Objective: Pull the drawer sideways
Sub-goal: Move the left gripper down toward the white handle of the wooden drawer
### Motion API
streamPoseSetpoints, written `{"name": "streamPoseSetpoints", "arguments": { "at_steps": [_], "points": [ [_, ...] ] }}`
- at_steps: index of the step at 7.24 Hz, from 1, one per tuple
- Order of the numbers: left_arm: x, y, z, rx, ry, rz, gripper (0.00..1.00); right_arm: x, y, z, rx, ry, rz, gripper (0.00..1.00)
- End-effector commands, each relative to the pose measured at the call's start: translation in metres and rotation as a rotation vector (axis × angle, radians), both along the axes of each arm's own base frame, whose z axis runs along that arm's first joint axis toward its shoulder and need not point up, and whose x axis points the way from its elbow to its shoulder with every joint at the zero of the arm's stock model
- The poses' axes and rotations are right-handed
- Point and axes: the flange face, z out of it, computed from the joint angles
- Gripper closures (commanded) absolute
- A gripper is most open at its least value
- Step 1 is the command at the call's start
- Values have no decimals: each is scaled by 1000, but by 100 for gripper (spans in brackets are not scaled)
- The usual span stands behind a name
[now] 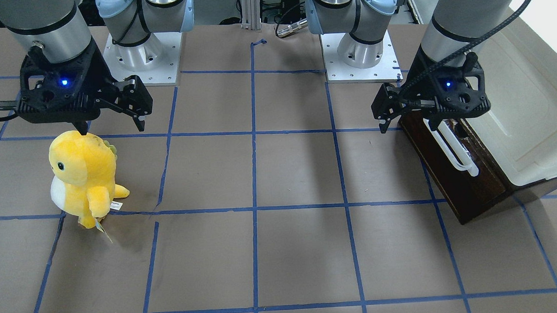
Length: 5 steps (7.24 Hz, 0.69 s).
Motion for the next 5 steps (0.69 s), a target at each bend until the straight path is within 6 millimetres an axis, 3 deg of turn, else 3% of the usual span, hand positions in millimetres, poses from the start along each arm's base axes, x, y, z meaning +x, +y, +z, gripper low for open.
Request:
{"name": "streamPoseSetpoints", "arguments": {
  "at_steps": [1,3,4,5],
  "points": [
    [9,-10,-30,19,-104,54,0,0,0,0,0,-1,-1,0],
    [-9,-21,-58,17,-220,104,0,0,0,0,0,1,-1,0],
    [-14,-19,-87,56,-318,123,0,0,0,0,0,0,1,0],
    [-6,-20,-108,88,-412,116,0,0,0,0,0,-1,-1,0]
  ]
}}
